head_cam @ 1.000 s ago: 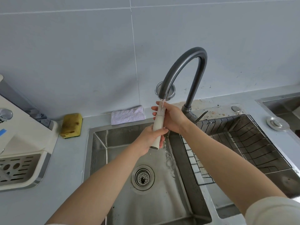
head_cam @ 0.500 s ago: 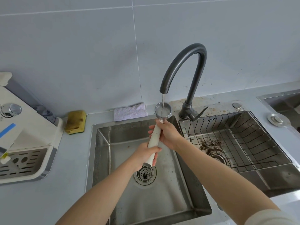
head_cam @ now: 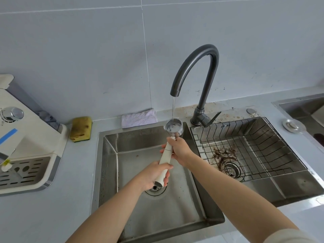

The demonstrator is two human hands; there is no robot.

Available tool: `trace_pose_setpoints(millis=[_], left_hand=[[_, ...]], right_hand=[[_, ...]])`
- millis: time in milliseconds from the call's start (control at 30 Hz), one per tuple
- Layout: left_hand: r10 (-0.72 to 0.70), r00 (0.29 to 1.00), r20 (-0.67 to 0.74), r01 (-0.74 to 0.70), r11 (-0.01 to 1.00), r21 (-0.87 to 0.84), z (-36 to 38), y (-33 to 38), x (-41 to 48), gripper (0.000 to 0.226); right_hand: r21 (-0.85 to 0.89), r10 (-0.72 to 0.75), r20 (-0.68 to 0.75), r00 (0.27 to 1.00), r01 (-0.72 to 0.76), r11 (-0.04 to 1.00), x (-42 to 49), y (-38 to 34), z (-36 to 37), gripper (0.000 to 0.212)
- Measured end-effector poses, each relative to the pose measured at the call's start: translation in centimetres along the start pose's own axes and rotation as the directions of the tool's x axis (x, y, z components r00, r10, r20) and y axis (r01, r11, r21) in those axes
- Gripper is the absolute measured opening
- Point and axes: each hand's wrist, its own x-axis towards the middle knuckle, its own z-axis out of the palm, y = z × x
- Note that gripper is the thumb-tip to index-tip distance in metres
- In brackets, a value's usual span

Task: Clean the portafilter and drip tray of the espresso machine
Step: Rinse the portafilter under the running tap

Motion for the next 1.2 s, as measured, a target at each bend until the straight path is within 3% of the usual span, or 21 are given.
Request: trace_pose_setpoints(millis=[233, 400, 633, 800, 967, 1067, 1200], left_hand=[[-0.02, 0.999, 0.032, 0.02, 1.0, -0.003, 0.0, -0.1, -0.4, 0.011], [0.025, 0.999, -0.027, -0.025, 0.999, 0.029, -0.1, 0.3, -0.4, 0.009], [0.096, 0.995, -0.038, -0.091, 0.99, 0.106, -0.6, 0.8, -0.2, 0.011], [0.085, 0.995, -0.059, -0.079, 0.992, 0.098, -1.2, 1.0, -0.1, 0.013], [0.084, 0.995, -0.05, -0.079, 0.993, 0.088, -1.5, 1.2, 0.1, 0.015], [0.103, 0.994, -0.036, -0.097, 0.987, 0.126, -1.5, 1.2, 0.1, 0.015], [0.11, 0.993, -0.031, -0.105, 0.985, 0.133, -1.1, 1.2, 0.2, 0.015]], right_hand=[[0.036, 0.094, -0.04, 0.995, -0.093, 0.995, 0.1, 0.3, 0.0, 0.023], [0.083, 0.088, -0.036, 0.995, -0.085, 0.993, 0.4, 0.0, 0.3, 0.04], [0.111, 0.07, 0.033, 0.997, -0.073, 0.991, 0.2, -0.9, 0.3, 0.015], [-0.042, 0.08, 0.088, 0.993, -0.076, 0.996, -0.6, -1.5, -1.4, 0.016], [-0.005, -0.001, -0.189, 0.982, 0.0, 1.0, -0.5, -3.1, -5.8, 0.048], [-0.059, -0.099, -0.318, 0.943, 0.085, 0.995, 0.0, -4.9, -8.5, 0.049], [-0.137, -0.14, -0.377, 0.916, 0.094, 0.986, 1.2, -7.1, -10.5, 0.046]])
